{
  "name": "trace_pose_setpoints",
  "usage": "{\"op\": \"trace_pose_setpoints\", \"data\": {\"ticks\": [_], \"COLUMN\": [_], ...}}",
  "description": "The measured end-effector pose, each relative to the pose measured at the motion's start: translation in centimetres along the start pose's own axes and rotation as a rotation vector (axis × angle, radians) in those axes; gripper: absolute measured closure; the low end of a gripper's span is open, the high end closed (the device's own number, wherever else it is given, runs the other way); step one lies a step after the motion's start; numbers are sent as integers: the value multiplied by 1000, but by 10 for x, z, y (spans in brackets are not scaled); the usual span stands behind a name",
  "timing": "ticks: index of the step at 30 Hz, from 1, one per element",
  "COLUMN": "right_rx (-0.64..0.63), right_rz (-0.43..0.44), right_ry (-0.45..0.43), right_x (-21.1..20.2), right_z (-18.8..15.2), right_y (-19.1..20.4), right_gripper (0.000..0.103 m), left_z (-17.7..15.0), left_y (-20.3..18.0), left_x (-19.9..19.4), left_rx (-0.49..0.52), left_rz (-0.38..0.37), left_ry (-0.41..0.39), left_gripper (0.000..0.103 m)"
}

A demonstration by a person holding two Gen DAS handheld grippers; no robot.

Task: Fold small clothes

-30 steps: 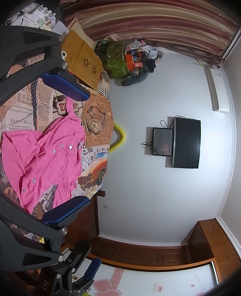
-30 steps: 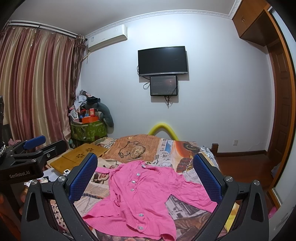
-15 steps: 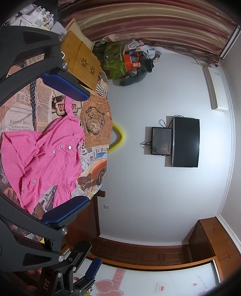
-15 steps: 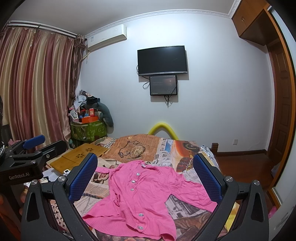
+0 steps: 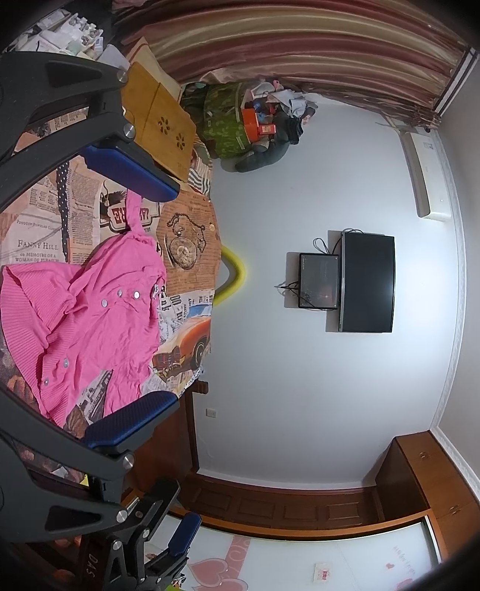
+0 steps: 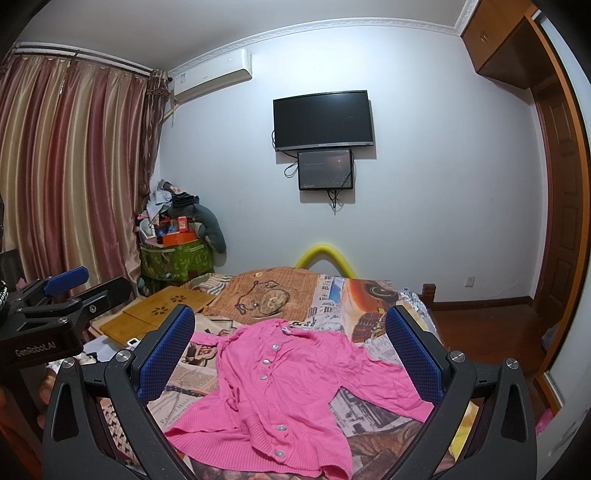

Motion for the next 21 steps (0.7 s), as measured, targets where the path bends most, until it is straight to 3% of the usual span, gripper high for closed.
{"op": "trace_pose_setpoints", "data": {"ticks": [13, 21], "right_rx": [7, 24], "right_rz": [5, 13], "right_ry": [14, 75], "right_x": [-1, 29], "right_z": [2, -17], "right_y": [1, -9], "right_gripper": [0, 0], "left_z": [-6, -23], "left_y": [6, 33], "left_x": [10, 58], "left_rx": [-11, 3], "left_rz": [9, 33], "left_ry": [20, 92], "left_gripper": [0, 0]}}
Point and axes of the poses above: each gripper's, at about its wrist camera, not at the fingertips, and x roughly the way its jaws point, y to its left, z to its top, the point moved 4 cm from there along x, roughly the way its jaws point, and after that the axes turned 14 degrees about -y, right-handed, at the moved point
